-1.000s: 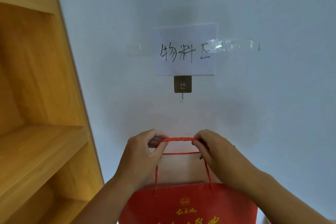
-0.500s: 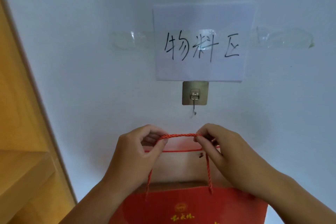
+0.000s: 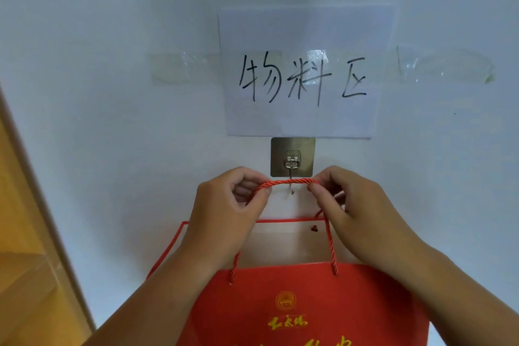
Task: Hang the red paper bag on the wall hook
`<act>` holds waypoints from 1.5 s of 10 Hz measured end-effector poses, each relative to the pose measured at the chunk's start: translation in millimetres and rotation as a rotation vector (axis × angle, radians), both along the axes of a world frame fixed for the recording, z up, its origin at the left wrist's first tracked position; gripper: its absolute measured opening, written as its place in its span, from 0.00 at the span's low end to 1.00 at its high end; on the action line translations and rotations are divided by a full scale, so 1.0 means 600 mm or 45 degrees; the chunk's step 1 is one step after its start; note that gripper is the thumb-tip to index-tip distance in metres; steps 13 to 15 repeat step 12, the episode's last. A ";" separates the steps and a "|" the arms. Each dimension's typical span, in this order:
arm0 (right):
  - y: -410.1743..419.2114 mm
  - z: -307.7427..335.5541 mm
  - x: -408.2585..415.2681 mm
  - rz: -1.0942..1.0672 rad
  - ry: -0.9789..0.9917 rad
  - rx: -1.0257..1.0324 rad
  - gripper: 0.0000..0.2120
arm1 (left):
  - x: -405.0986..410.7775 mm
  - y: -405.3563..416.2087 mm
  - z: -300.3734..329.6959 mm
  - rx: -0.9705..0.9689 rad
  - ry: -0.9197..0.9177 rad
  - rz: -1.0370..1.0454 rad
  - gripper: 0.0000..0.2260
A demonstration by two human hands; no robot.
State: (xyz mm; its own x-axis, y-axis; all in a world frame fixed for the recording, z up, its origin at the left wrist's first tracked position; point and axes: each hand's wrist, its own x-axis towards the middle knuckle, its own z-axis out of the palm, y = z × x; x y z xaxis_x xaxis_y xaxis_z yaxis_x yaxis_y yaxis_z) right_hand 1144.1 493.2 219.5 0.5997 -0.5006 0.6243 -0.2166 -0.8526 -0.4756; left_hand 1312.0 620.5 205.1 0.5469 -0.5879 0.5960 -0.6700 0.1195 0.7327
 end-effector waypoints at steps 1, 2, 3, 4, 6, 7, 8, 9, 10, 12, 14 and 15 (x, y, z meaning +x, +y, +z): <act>-0.008 -0.003 0.007 -0.032 0.029 -0.004 0.07 | 0.001 -0.010 -0.009 0.013 -0.019 0.040 0.05; -0.013 -0.011 0.012 -0.035 0.083 -0.020 0.07 | 0.007 -0.013 -0.023 0.047 -0.033 0.075 0.05; -0.017 -0.021 0.013 -0.047 0.134 -0.052 0.06 | 0.012 -0.015 -0.037 0.105 -0.053 0.101 0.05; -0.016 -0.032 0.011 -0.060 0.178 -0.055 0.06 | 0.010 -0.017 -0.048 0.134 -0.065 0.127 0.04; -0.013 -0.060 0.006 -0.018 0.215 -0.043 0.07 | -0.004 -0.015 -0.071 0.192 -0.109 0.095 0.03; -0.008 -0.067 0.001 0.040 0.207 -0.023 0.07 | -0.009 -0.010 -0.083 0.260 -0.151 0.101 0.06; -0.004 -0.072 -0.003 0.086 0.239 0.033 0.07 | -0.014 -0.001 -0.087 0.294 -0.170 0.132 0.08; 0.002 -0.073 -0.006 0.108 0.240 0.024 0.07 | -0.028 0.016 -0.087 0.297 -0.221 0.171 0.13; 0.016 -0.071 -0.010 0.134 0.245 0.096 0.08 | -0.043 0.049 -0.091 0.274 -0.270 0.237 0.18; 0.071 -0.036 -0.080 -0.053 -0.007 0.089 0.10 | -0.079 0.154 -0.105 0.307 -0.350 0.335 0.12; 0.071 -0.036 -0.080 -0.053 -0.007 0.089 0.10 | -0.079 0.154 -0.105 0.307 -0.350 0.335 0.12; 0.071 -0.036 -0.080 -0.053 -0.007 0.089 0.10 | -0.079 0.154 -0.105 0.307 -0.350 0.335 0.12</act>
